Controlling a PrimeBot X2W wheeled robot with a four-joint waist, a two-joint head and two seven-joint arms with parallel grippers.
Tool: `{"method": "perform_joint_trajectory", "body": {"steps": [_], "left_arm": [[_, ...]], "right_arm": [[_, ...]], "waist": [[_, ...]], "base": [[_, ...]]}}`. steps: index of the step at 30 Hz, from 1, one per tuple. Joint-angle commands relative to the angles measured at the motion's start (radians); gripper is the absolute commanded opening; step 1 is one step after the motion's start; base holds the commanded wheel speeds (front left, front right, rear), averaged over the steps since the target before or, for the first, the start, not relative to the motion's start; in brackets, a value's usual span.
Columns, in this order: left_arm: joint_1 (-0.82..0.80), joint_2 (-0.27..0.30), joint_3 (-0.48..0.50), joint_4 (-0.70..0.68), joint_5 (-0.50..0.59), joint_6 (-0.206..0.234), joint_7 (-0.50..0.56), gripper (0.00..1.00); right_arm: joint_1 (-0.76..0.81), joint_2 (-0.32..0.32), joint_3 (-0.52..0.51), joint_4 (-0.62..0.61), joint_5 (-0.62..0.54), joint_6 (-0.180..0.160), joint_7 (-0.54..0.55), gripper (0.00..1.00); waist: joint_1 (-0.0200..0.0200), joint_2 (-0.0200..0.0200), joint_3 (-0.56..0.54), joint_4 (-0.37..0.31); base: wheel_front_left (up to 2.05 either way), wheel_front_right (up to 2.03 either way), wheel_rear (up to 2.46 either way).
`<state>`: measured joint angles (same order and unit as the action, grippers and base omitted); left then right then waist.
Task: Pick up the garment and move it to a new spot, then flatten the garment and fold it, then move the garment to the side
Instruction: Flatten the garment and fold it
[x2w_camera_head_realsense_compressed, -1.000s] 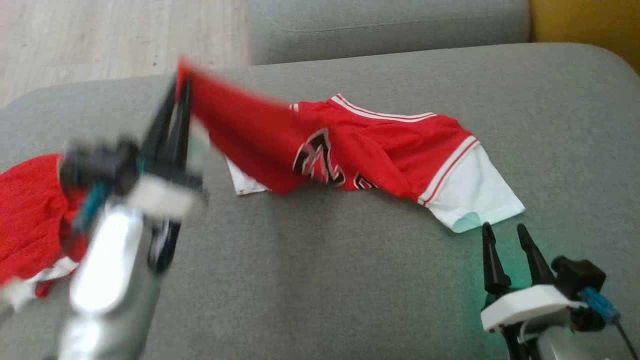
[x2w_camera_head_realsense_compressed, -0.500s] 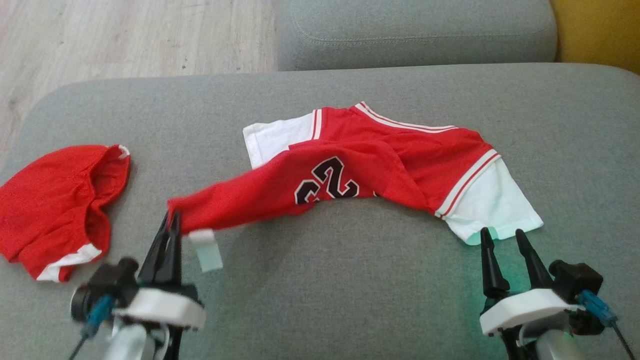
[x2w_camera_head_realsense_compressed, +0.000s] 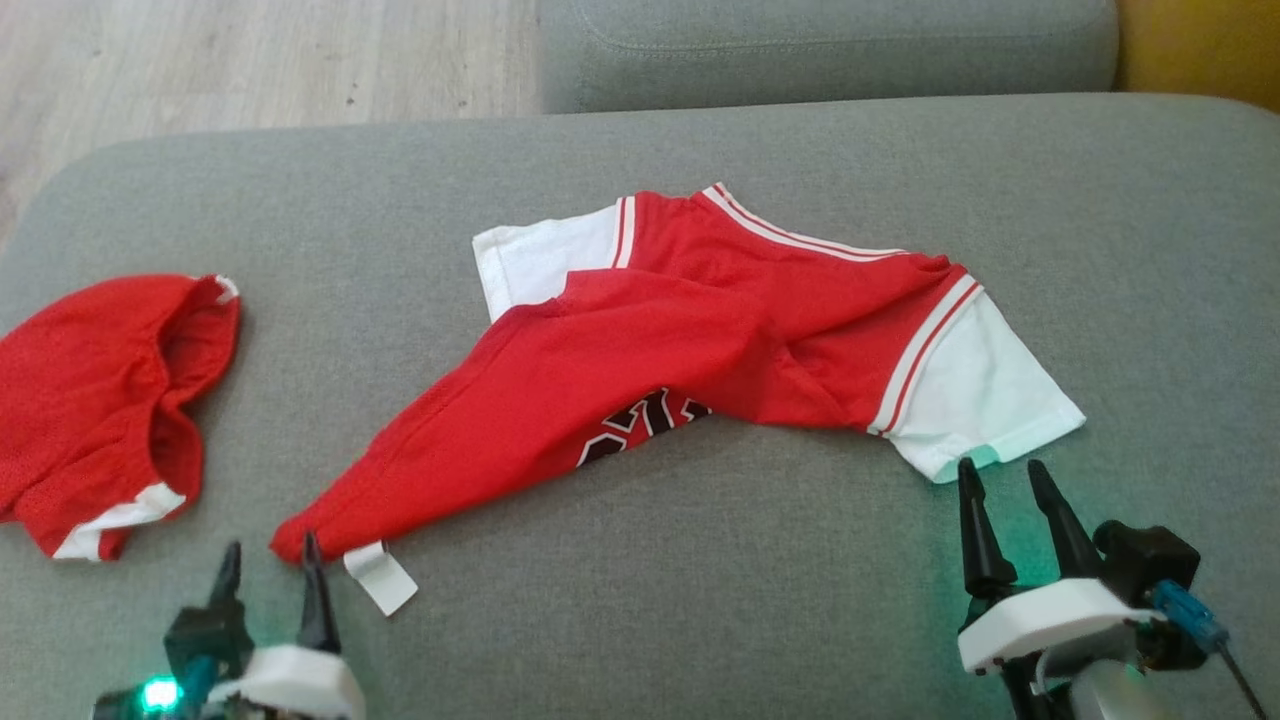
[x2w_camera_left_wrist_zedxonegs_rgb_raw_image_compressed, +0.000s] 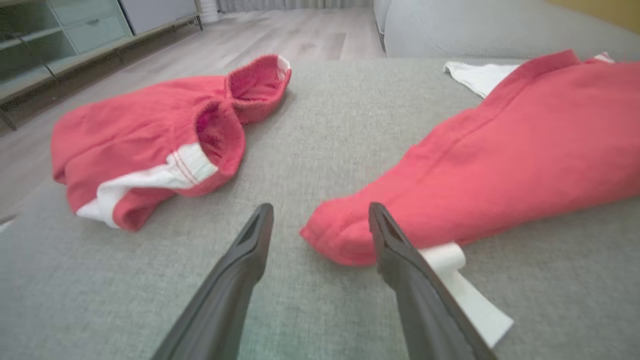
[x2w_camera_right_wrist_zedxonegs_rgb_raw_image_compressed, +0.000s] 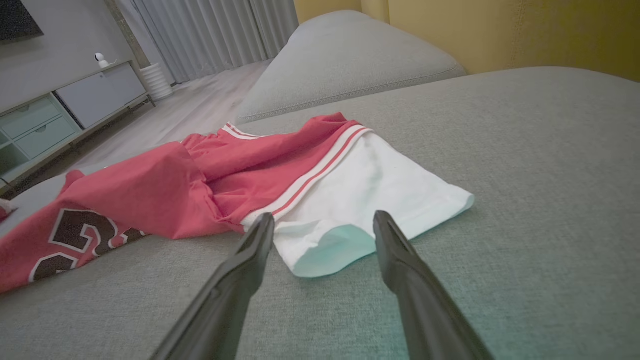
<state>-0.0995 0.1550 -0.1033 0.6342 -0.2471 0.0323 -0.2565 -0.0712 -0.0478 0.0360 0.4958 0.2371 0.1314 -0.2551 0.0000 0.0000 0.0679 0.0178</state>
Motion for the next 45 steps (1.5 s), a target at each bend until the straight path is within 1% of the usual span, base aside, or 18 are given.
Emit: {"method": "perform_joint_trajectory", "body": {"steps": [1, 3, 6, 7, 9, 11, 14, 20, 23, 25, 27, 30, 33, 36, 37, 38, 39, 45], "left_arm": [[-0.067, 0.009, 0.054, -0.045, 0.018, 0.026, -0.005, 1.0], [-0.084, -0.003, 0.067, -0.09, 0.036, 0.039, -0.005, 1.0], [-0.129, -0.033, 0.047, -0.13, 0.059, 0.014, -0.005, 1.0], [-0.183, -0.051, 0.023, -0.123, 0.065, -0.014, -0.005, 1.0], [-0.253, -0.067, -0.005, -0.099, 0.072, -0.04, -0.005, 1.0], [-0.328, -0.081, -0.031, -0.058, 0.072, -0.06, -0.005, 1.0], [-0.435, -0.093, -0.058, 0.019, 0.067, -0.071, -0.005, 1.0], [-0.631, -0.097, -0.062, 0.235, 0.047, -0.057, 0.022, 1.0], [-0.709, -0.079, -0.059, 0.329, 0.047, -0.05, 0.046, 1.0], [-0.75, -0.059, -0.057, 0.385, 0.053, -0.035, 0.054, 1.0], [-0.767, -0.049, -0.057, 0.414, 0.056, -0.028, 0.063, 1.0], [-0.806, -0.023, -0.061, 0.489, 0.065, -0.003, 0.088, 1.0], [-0.83, -0.011, -0.066, 0.549, 0.067, 0.003, 0.106, 1.0], [-0.838, -0.014, -0.076, 0.593, 0.066, -0.01, 0.133, 1.0], [-0.837, -0.016, -0.082, 0.604, 0.067, -0.015, 0.144, 0.54], [-0.837, -0.016, -0.09, 0.611, 0.072, -0.021, 0.154, 0.11], [-0.838, -0.016, -0.096, 0.616, 0.074, -0.03, 0.154, 0.0], [-0.902, 0.003, -0.141, 0.595, 0.105, -0.067, 0.071, 0.0]], "right_arm": [[-0.037, -0.002, 0.024, -0.025, -0.007, -0.001, -0.007, 1.0], [-0.041, -0.002, 0.023, -0.025, -0.01, -0.001, -0.007, 1.0], [-0.05, -0.002, 0.025, -0.026, -0.014, -0.001, -0.007, 1.0], [-0.059, -0.002, 0.033, -0.027, -0.016, -0.001, -0.007, 1.0], [-0.072, -0.002, 0.046, -0.028, -0.017, -0.001, -0.007, 1.0], [-0.086, -0.002, 0.06, -0.03, -0.016, -0.001, -0.007, 1.0], [-0.106, -0.002, 0.075, -0.035, -0.014, -0.001, -0.007, 1.0], [-0.139, -0.002, 0.095, -0.062, -0.009, -0.001, -0.007, 1.0], [-0.157, -0.002, 0.103, -0.078, -0.008, -0.001, -0.007, 1.0], [-0.171, -0.002, 0.112, -0.087, -0.007, -0.001, -0.007, 1.0], [-0.177, -0.002, 0.116, -0.091, -0.006, -0.001, -0.007, 1.0], [-0.195, -0.002, 0.128, -0.105, -0.002, -0.001, -0.007, 1.0], [-0.207, -0.002, 0.133, -0.113, 0.001, -0.001, -0.007, 1.0], [-0.214, -0.002, 0.133, -0.116, 0.003, -0.001, -0.007, 1.0], [-0.214, -0.002, 0.132, -0.115, 0.004, -0.001, -0.007, 1.0], [-0.216, -0.002, 0.132, -0.114, 0.006, -0.001, -0.007, 1.0], [-0.218, -0.002, 0.133, -0.113, 0.007, -0.001, -0.007, 1.0], [-0.226, -0.002, 0.14, -0.105, 0.021, -0.001, -0.007, 1.0]], "waist": [[0.0, 0.0, 0.006, -0.003], [0.0, 0.0, 0.01, -0.006], [0.0, 0.0, 0.022, -0.012], [0.0, 0.0, 0.036, -0.021], [0.0, 0.0, 0.051, -0.035], [0.0, 0.0, 0.069, -0.052], [0.0, 0.0, 0.097, -0.083], [0.0, 0.0, 0.166, -0.144], [0.0, 0.0, 0.204, -0.168], [0.0, 0.0, 0.228, -0.185], [0.0, 0.0, 0.238, -0.192], [0.0, 0.0, 0.266, -0.211], [0.0, 0.0, 0.287, -0.221], [0.0, 0.0, 0.297, -0.223], [0.0, 0.0, 0.299, -0.222], [0.0, 0.0, 0.3, -0.222], [0.0, 0.0, 0.301, -0.221], [0.0, 0.0, 0.291, -0.216]], "base": [[0.0, 0.0, 0.0], [0.0, 0.0, 0.0], [0.0, 0.0, 0.0], [0.0, 0.0, 0.0], [0.0, 0.0, 0.0], [0.0, 0.0, 0.0], [0.0, 0.0, 0.0], [0.0, 0.0, 0.0], [0.0, 0.0, 0.0], [0.0, 0.0, 0.0], [0.0, 0.0, 0.0], [0.0, 0.0, 0.0], [0.0, 0.0, 0.0], [0.0, 0.0, 0.0], [0.0, 0.0, 0.0], [0.0, 0.0, 0.0], [0.0, 0.0, 0.0], [0.0, 0.0, 0.0]]}}
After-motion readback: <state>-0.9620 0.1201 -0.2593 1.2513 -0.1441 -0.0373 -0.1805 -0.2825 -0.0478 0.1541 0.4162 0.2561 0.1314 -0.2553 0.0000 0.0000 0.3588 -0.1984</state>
